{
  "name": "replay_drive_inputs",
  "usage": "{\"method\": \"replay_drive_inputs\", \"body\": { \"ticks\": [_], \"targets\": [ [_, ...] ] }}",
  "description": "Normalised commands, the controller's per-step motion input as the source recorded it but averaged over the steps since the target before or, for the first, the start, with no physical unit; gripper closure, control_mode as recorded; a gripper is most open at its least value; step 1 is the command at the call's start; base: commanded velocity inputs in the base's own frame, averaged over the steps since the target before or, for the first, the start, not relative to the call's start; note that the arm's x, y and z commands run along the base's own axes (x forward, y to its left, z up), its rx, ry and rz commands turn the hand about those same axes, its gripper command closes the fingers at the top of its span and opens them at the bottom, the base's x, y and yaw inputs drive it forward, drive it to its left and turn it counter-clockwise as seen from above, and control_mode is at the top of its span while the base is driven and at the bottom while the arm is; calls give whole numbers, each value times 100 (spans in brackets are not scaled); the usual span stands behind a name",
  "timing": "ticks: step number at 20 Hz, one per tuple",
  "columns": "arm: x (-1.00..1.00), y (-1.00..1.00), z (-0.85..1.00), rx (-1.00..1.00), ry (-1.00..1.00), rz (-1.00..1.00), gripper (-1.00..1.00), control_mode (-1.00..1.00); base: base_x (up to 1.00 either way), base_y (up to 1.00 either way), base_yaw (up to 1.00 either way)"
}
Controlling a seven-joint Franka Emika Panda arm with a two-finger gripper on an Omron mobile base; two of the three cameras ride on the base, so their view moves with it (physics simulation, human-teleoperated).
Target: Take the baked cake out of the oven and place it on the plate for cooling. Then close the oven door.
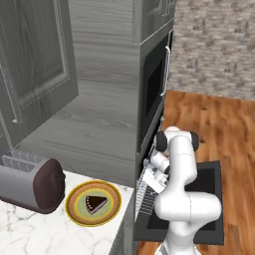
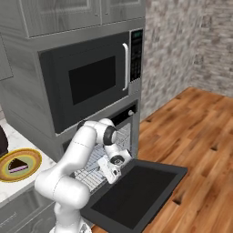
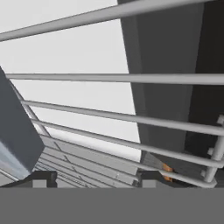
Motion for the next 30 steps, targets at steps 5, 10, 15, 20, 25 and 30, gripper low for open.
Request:
{"method": "replay_drive_inputs", "body": {
  "ticks": [5, 10, 15, 20, 25, 30],
  "targets": [
    [-1, 19, 41, 2, -3, 0, -100, -100, 0, 0, 0],
    [-64, -28, 99, 2, -20, -6, -100, -100, 0, 0, 0],
    [-73, -50, 100, 0, -20, -11, -100, -100, 0, 0, 0],
    [-78, -71, 100, 0, -17, -8, -100, -100, 0, 0, 0],
    [-81, -78, 100, 0, -18, -3, -100, -100, 0, 0, 0],
    [-70, -67, 100, -1, -28, -1, -100, -100, 0, 0, 0]
  ]
}}
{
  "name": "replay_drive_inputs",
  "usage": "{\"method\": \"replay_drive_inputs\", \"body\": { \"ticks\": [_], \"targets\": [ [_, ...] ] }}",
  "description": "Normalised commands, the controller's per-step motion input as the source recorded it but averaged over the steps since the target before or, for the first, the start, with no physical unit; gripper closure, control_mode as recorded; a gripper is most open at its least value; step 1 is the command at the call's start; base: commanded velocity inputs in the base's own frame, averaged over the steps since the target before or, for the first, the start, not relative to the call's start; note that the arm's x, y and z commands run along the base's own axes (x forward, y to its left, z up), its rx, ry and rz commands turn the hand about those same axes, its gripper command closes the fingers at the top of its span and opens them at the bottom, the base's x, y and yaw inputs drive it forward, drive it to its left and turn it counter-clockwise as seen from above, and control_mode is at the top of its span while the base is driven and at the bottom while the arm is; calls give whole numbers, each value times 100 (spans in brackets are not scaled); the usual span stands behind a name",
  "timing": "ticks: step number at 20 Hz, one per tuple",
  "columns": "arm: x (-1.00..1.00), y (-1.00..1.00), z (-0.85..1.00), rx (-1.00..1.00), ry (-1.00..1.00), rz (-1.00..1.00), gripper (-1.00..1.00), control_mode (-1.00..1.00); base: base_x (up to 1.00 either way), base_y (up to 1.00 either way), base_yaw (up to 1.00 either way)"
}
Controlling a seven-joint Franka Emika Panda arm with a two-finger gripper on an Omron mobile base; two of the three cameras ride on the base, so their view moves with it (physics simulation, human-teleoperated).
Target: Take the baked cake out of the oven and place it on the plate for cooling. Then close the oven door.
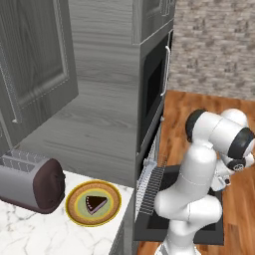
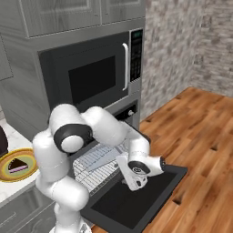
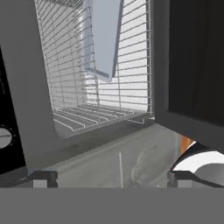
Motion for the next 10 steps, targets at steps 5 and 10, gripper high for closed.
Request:
{"method": "replay_drive_inputs", "body": {
  "ticks": [5, 10],
  "targets": [
    [-41, -56, 76, -8, -37, 0, -100, -100, 0, 0, 0],
    [-12, -55, 6, -12, -28, 0, -100, -100, 0, 0, 0]
  ]
}}
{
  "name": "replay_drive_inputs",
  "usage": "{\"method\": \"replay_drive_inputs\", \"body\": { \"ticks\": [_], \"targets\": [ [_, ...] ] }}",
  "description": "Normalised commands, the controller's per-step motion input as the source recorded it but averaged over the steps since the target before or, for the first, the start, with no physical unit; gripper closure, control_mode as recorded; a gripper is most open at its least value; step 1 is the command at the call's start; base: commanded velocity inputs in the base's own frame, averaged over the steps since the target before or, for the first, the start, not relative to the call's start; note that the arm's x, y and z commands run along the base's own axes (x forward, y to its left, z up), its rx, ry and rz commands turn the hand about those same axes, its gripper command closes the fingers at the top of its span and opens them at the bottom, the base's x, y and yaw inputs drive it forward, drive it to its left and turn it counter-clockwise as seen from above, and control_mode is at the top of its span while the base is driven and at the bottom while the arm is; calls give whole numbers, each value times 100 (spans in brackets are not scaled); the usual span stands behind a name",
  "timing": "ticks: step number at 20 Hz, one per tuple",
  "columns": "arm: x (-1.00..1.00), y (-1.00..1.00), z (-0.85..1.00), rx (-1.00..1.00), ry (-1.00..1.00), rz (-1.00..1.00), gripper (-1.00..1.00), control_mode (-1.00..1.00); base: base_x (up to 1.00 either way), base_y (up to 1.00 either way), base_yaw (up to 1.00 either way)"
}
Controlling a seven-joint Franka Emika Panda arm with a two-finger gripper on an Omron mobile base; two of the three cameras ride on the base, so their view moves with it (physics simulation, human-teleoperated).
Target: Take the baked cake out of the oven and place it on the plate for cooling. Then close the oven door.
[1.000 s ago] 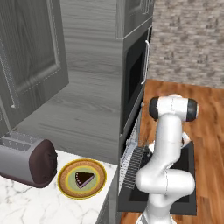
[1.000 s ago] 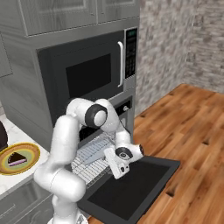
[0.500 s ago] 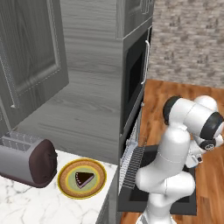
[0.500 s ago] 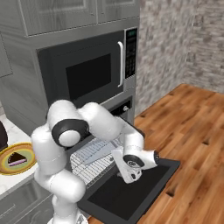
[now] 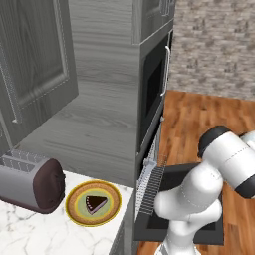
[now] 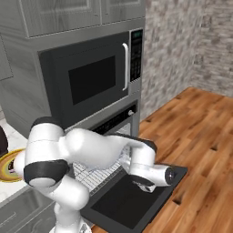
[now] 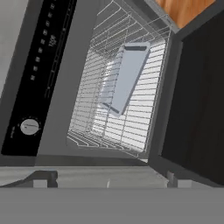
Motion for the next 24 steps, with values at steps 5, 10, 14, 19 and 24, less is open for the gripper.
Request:
{"method": "replay_drive_inputs", "body": {
  "ticks": [5, 10, 14, 19, 24],
  "targets": [
    [0, -64, 0, -6, -13, 0, -100, -100, 0, 0, 0],
    [0, -72, 0, 0, 1, 0, -100, -100, 0, 0, 0],
    [0, -64, -1, 0, 18, 0, -100, -100, 0, 0, 0],
    [0, -66, -13, 3, 21, 0, -100, -100, 0, 0, 0],
    [-17, -60, -38, 11, 18, 0, -100, -100, 0, 0, 0]
  ]
}}
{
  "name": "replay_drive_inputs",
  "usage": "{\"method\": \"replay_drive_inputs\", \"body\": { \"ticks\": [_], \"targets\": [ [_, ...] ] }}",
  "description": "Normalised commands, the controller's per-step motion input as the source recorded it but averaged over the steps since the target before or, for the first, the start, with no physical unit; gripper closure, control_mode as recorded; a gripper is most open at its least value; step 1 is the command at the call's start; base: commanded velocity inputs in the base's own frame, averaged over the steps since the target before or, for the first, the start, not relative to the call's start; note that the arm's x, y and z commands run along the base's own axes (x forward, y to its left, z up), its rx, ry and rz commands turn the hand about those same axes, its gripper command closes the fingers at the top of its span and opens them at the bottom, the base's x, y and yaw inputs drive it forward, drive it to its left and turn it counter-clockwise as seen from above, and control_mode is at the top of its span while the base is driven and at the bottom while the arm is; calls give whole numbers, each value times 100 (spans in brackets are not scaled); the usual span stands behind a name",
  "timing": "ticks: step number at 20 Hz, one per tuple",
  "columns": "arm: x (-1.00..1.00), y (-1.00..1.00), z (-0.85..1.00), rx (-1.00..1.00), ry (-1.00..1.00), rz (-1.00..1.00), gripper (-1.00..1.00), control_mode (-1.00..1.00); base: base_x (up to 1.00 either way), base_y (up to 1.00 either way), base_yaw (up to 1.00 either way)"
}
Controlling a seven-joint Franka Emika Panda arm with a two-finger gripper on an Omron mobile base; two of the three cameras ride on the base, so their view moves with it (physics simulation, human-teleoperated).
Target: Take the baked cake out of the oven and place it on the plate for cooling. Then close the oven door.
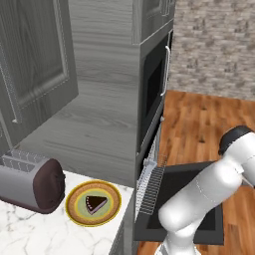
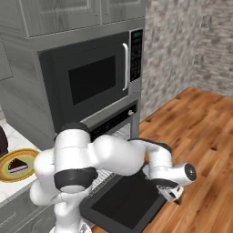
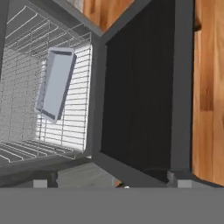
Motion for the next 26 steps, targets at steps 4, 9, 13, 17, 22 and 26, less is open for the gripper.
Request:
{"method": "replay_drive_inputs", "body": {
  "ticks": [4, 9, 13, 17, 22, 26],
  "targets": [
    [-22, -31, -72, 17, 13, 0, -100, -100, 0, 0, 0],
    [-6, -22, -46, 16, 4, 0, -100, -100, 0, 0, 0],
    [0, -37, -2, 10, 1, 0, -100, -100, 0, 0, 0],
    [0, -35, -19, 10, 5, 0, -100, -100, 0, 0, 0],
    [0, -9, -45, 17, 4, 0, -100, -100, 0, 0, 0],
    [0, 0, -37, 19, 0, 2, -100, -100, 0, 0, 0]
  ]
}}
